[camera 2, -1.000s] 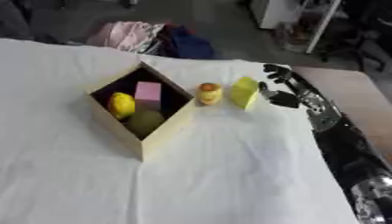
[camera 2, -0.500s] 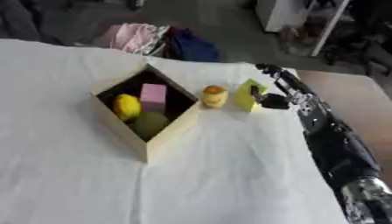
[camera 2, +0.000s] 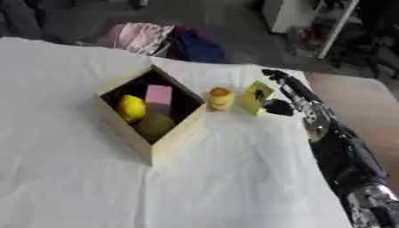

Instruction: Pick up objects on the table and place them in the box.

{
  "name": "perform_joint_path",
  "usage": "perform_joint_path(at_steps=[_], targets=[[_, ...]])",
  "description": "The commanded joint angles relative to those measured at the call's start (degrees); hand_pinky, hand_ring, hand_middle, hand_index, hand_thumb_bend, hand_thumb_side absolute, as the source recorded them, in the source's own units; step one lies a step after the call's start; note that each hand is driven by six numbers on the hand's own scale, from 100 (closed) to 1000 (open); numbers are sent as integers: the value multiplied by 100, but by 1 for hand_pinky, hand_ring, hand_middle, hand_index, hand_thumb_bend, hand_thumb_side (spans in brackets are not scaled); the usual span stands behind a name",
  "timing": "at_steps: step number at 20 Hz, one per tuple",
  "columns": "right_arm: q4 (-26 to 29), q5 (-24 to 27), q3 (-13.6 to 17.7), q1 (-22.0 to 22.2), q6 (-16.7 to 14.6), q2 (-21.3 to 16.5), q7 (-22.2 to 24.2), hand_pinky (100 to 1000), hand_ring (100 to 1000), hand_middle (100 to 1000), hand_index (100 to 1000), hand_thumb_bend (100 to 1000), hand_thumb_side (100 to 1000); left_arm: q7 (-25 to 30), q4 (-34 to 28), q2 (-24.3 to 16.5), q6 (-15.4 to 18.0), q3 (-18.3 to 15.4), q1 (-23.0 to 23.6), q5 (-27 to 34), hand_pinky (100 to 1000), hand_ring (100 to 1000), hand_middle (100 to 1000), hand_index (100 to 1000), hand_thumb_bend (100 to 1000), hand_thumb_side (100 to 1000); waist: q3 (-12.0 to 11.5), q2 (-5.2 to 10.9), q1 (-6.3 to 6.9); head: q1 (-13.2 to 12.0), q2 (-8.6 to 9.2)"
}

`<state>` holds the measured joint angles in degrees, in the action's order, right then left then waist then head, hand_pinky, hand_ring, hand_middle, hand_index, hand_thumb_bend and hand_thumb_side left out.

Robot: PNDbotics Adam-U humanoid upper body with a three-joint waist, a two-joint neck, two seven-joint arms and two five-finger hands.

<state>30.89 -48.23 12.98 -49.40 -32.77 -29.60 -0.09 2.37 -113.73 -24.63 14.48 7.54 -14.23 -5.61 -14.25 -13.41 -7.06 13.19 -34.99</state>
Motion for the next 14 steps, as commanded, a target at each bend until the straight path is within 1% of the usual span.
perform_joint_path(at_steps=[1, 5, 9, 10, 11, 14], targets=[[-6, 52, -30, -73, -32, -122, 103, 889, 907, 900, 981, 100, 598, 24, -87, -14, -1, -15, -66, -13, 774, 673, 639, 825, 100, 537, -11, -3, -53, -14, 55], [-47, 20, -45, -64, 17, -114, 168, 880, 901, 892, 981, 100, 578, 26, -87, -12, 8, -18, -60, -20, 774, 673, 639, 824, 100, 537, -17, -16, -58, -20, 46], [-112, -69, -69, -53, 91, -93, 224, 872, 896, 887, 980, 100, 521, 36, -87, -3, 10, -16, -60, -25, 774, 673, 639, 824, 100, 537, -21, -27, -64, -22, 36], [-124, -89, -72, -50, 108, -87, 230, 868, 893, 884, 979, 100, 486, 39, -87, -2, 11, -15, -60, -26, 774, 673, 639, 824, 100, 537, -22, -30, -65, -22, 34], [-135, -109, -77, -48, 123, -83, 238, 866, 891, 883, 979, 100, 483, 41, -87, 0, 13, -16, -60, -28, 774, 673, 639, 824, 100, 537, -23, -33, -67, -24, 31], [-138, -94, -86, 32, 107, -149, 233, 841, 869, 869, 973, 100, 337, 38, -87, 1, 14, -22, -58, -35, 774, 673, 639, 824, 100, 537, -22, -44, -73, -28, 30]])
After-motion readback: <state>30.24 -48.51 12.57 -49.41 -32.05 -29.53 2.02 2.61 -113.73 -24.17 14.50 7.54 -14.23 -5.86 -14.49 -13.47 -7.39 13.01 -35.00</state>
